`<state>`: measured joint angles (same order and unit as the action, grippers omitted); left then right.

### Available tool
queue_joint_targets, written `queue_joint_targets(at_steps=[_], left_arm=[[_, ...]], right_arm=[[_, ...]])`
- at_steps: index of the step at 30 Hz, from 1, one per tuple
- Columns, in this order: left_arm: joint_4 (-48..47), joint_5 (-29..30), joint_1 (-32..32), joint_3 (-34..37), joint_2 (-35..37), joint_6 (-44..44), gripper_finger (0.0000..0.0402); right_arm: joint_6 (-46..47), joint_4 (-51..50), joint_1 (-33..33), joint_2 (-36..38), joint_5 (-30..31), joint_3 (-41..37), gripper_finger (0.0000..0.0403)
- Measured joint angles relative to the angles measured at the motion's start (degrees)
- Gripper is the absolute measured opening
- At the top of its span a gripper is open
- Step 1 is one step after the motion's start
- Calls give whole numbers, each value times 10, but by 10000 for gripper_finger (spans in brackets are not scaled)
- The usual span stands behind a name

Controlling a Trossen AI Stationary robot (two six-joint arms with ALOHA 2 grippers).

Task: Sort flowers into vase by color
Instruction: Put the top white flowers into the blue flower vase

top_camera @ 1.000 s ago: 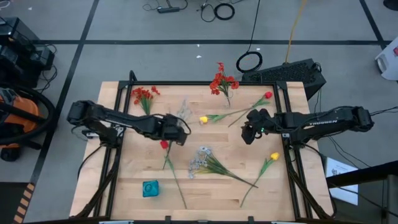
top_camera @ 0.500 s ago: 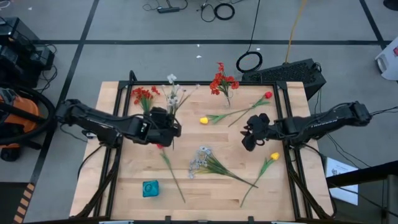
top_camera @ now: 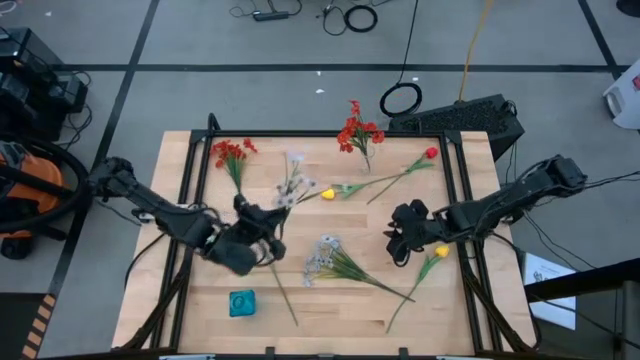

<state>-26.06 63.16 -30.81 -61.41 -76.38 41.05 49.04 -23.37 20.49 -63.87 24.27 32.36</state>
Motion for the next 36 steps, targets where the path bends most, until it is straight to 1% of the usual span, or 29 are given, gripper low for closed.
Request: queue_joint_targets(at_steps=[11, 15, 20, 23, 28, 30, 36], left_arm=[[2, 83, -137, 0, 37, 20, 10], [1, 131, -190, 0, 38, 21, 10], [0, 183, -250, 0, 38, 43, 10], [0, 196, -283, 0, 38, 51, 10], [2, 198, -327, 0, 38, 53, 10], [0, 198, -342, 0, 38, 65, 10], [0, 202, -379, 0, 38, 66, 10]], right_arm=[[0, 132, 53, -69, -1, 0, 135], [0, 155, 59, -81, -1, 0, 135], [15, 155, 59, -83, -2, 0, 135], [18, 162, 59, -83, -3, 0, 135], [38, 164, 59, -83, -2, 0, 134], [45, 164, 59, -83, -2, 0, 134], [58, 164, 59, -83, -1, 0, 134]])
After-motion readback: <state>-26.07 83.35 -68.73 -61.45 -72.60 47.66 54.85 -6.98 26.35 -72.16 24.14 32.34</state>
